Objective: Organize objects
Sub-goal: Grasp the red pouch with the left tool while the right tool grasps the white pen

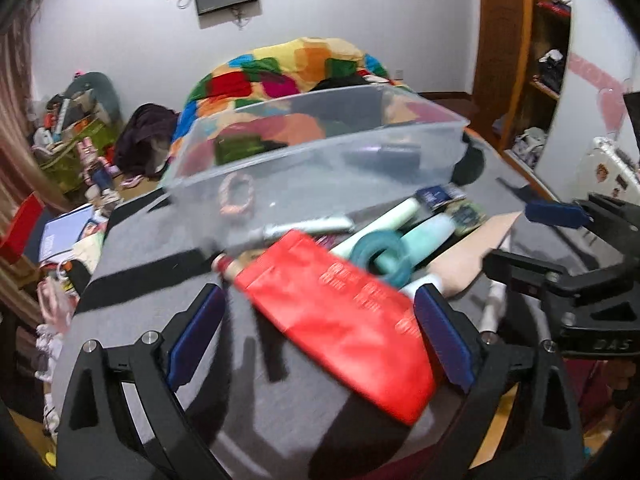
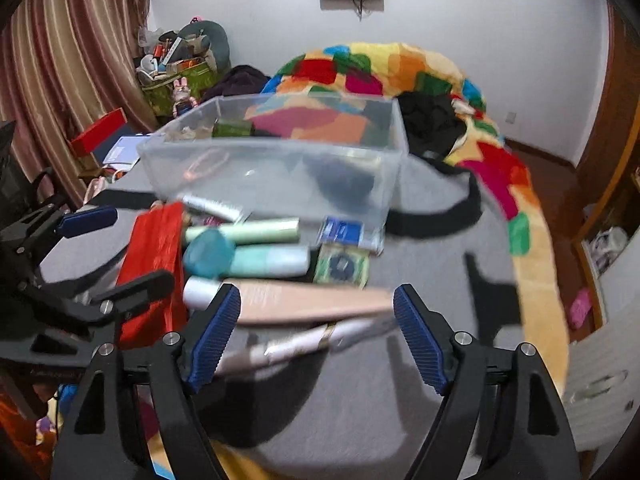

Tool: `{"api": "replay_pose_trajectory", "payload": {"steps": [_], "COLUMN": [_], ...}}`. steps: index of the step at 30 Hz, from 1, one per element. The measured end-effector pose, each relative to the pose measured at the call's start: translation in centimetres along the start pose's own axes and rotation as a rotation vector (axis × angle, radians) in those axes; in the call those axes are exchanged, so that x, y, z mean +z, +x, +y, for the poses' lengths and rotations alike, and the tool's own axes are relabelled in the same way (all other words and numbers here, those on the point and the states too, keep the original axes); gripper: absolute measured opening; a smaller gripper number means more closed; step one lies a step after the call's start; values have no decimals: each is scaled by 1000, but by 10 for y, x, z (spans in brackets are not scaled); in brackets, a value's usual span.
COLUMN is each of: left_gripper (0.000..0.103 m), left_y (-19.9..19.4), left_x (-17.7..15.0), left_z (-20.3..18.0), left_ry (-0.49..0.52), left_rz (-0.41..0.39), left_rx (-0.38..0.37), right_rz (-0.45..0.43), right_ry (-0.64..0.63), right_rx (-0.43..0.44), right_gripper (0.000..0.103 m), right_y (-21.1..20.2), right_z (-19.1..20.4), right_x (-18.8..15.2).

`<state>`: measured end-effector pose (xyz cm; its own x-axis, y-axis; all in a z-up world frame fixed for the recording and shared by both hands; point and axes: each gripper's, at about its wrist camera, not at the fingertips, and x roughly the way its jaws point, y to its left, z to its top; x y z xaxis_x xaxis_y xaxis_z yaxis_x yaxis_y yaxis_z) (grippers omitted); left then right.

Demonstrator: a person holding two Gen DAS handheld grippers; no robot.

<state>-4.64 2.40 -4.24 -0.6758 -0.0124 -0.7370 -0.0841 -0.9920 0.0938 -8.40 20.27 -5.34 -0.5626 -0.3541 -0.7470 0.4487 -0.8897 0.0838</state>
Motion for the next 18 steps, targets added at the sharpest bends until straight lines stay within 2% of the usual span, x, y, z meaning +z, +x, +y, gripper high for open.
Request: {"api": "replay_pose_trajectory", "payload": {"steps": [5, 8, 11, 14, 16, 18], "left_gripper": [97, 97, 97, 97, 97, 97], "left_y": [-10, -15, -19, -24, -24, -20], "left_x": [-14, -21, -21, -13, -4, 3], "left_z": [26, 40, 52, 50, 39, 25], "left_ry": [-40, -65, -135, -180, -185, -147], "left_rz": [-1, 14, 27, 1, -6, 4], "left_rx": [26, 43, 16, -23, -66, -99], "right_rz": [48, 42, 45, 42, 38, 39], "right_ry": [1, 16, 49, 69, 53, 21], "right_rx": [-7, 1, -20, 0, 7, 8], "right_gripper": [77, 78, 78, 78, 78, 78], "right_y": [9, 4, 0, -4, -4, -3], "right_z": [1, -7, -16, -17, -9, 0], "right_x": [-16, -22, -24, -21, -20, -21]}}
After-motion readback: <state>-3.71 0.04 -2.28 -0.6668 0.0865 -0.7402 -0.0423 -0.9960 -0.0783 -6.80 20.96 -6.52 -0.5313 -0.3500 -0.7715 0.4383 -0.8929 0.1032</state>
